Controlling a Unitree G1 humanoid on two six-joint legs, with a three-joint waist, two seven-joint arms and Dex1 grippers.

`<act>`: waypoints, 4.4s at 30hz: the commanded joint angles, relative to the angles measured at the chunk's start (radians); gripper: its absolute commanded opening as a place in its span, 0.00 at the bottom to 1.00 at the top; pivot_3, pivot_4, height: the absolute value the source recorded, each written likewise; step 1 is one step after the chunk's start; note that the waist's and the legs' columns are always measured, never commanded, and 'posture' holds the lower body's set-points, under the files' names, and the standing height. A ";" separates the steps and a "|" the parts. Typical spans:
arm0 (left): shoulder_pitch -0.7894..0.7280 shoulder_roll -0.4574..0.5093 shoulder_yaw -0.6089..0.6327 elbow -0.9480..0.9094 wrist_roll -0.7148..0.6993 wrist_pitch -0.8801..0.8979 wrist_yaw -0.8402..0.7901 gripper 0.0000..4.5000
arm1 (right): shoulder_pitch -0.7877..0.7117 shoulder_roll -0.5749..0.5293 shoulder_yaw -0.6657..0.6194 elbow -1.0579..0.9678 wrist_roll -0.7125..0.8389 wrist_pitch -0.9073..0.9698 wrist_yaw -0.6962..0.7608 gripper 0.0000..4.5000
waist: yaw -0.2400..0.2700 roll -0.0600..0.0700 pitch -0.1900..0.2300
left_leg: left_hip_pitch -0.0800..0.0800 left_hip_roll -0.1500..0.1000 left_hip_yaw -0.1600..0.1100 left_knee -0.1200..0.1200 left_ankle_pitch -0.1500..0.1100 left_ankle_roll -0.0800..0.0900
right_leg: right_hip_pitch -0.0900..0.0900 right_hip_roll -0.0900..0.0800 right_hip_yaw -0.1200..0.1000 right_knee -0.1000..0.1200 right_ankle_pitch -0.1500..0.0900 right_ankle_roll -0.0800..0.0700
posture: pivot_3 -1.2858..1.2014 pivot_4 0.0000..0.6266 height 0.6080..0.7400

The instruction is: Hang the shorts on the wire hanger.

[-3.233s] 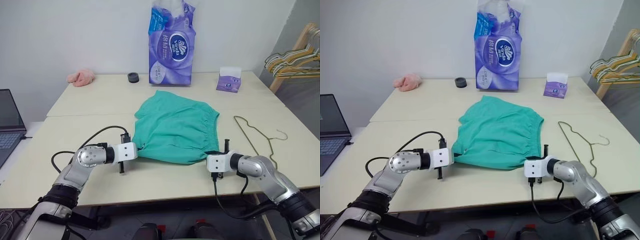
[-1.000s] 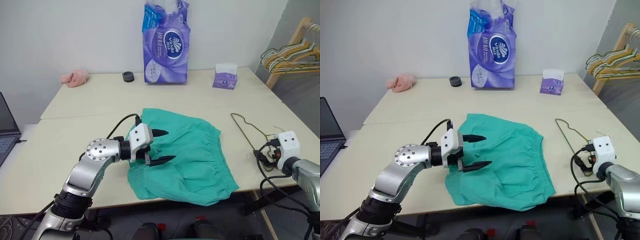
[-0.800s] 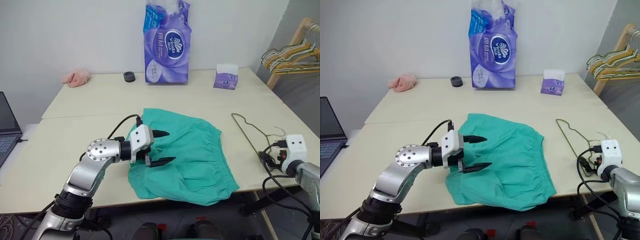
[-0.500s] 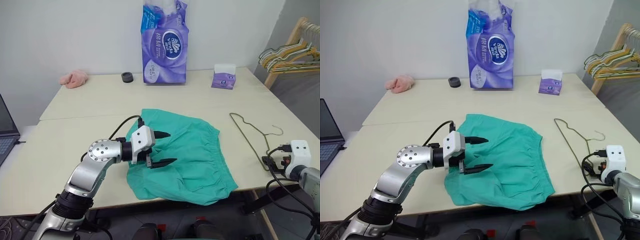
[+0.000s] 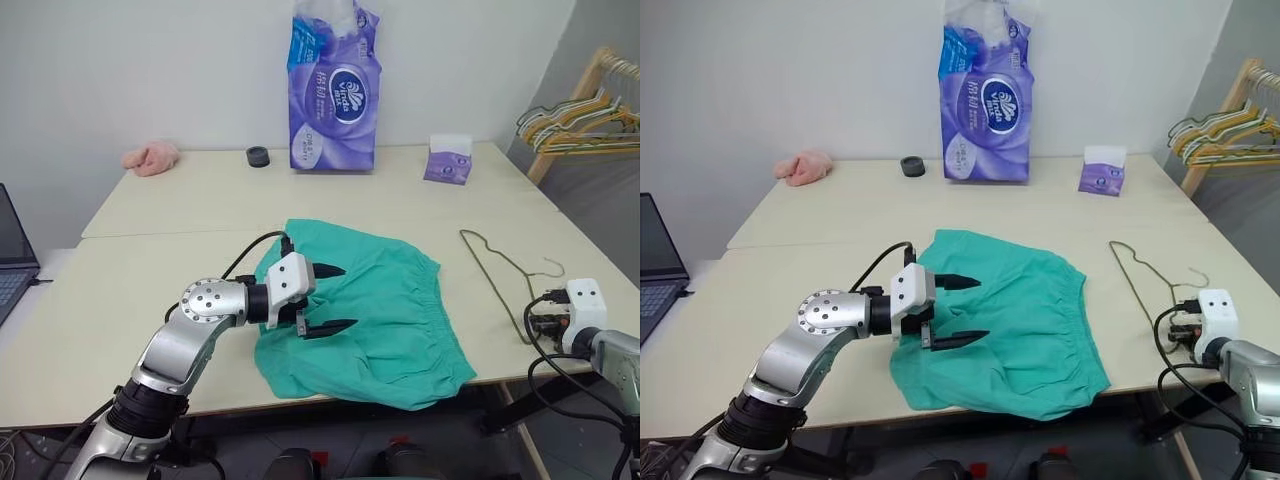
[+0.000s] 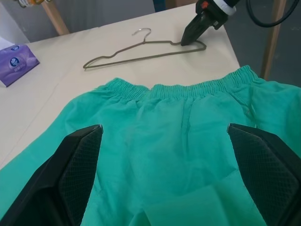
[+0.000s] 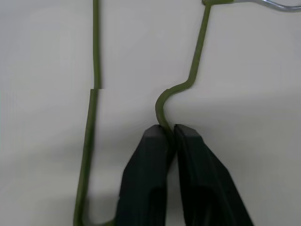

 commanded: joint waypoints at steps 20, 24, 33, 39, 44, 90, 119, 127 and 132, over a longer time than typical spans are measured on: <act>-0.325 0.067 0.240 0.470 -0.149 0.293 -0.007 1.00 | -0.164 -0.380 0.500 -0.157 -0.545 -1.001 0.188 0.00 | -0.023 0.013 0.006 | -0.004 0.001 0.001 -0.002 0.000 0.000 | -0.006 0.002 0.000 0.000 0.000 0.001 | 0.50 0.04 1.00; -0.324 0.110 0.222 0.492 -0.172 0.389 -0.080 1.00 | -0.242 -0.369 0.524 -0.088 -0.621 -1.197 0.153 0.00 | -0.034 0.011 0.007 | -0.004 -0.001 0.001 -0.002 0.000 -0.001 | -0.006 0.000 0.001 0.000 -0.001 0.001 | 0.50 0.04 1.00; -0.211 0.165 0.120 0.329 -0.241 0.521 -0.259 1.00 | -0.368 -0.278 0.545 -0.078 -0.675 -1.414 0.131 0.00 | -0.038 0.009 0.008 | -0.006 0.000 0.000 -0.002 0.002 -0.005 | -0.009 -0.001 0.001 0.001 0.000 -0.007 | 0.50 0.04 1.00; -0.182 0.158 0.080 0.317 -0.221 0.478 -0.278 1.00 | -0.384 -0.241 0.546 -0.081 -0.669 -1.428 0.162 0.00 | -0.037 0.009 0.008 | -0.005 -0.001 0.001 -0.002 0.000 -0.003 | -0.009 -0.001 0.002 0.002 0.000 -0.007 | 0.50 0.04 1.00; -0.179 0.141 0.068 0.337 -0.201 0.437 -0.271 0.92 | -0.382 -0.222 0.539 -0.089 -0.667 -1.428 0.176 0.00 | -0.037 0.009 0.008 | -0.005 -0.001 0.000 -0.002 0.000 -0.002 | -0.009 -0.001 0.002 0.003 0.000 -0.007 | 0.49 0.04 1.00; -0.260 0.220 0.198 0.143 -0.329 0.532 -0.265 0.00 | -0.082 -0.304 0.207 -0.572 0.209 -0.481 0.400 0.62 | -0.040 0.010 0.007 | -0.005 0.001 0.000 -0.001 0.000 -0.001 | -0.009 0.000 0.001 0.004 0.001 -0.007 | 0.49 0.03 1.00; -0.112 0.256 0.025 0.030 -0.089 0.143 -0.321 0.00 | -0.387 -0.399 0.566 -0.440 0.104 -0.186 0.643 1.00 | -0.037 0.010 0.007 | -0.005 0.001 0.001 -0.001 -0.001 -0.001 | -0.008 -0.001 0.001 0.002 -0.001 -0.002 | 0.50 0.03 1.00; -0.079 0.264 0.032 0.012 -0.078 0.124 -0.316 0.00 | -0.434 -0.347 0.637 -0.411 0.051 -0.178 0.707 0.86 | -0.036 0.010 0.007 | -0.006 0.000 0.000 -0.001 -0.001 -0.001 | -0.009 -0.001 0.001 0.002 0.001 -0.005 | 0.50 0.03 1.00; -0.065 0.263 0.032 0.001 -0.077 0.123 -0.309 0.00 | -0.431 -0.338 0.654 -0.431 0.042 -0.161 0.735 0.48 | -0.034 0.010 0.007 | -0.006 0.000 0.000 -0.001 -0.001 -0.001 | -0.009 -0.001 0.000 0.002 0.001 -0.005 | 0.50 0.03 1.00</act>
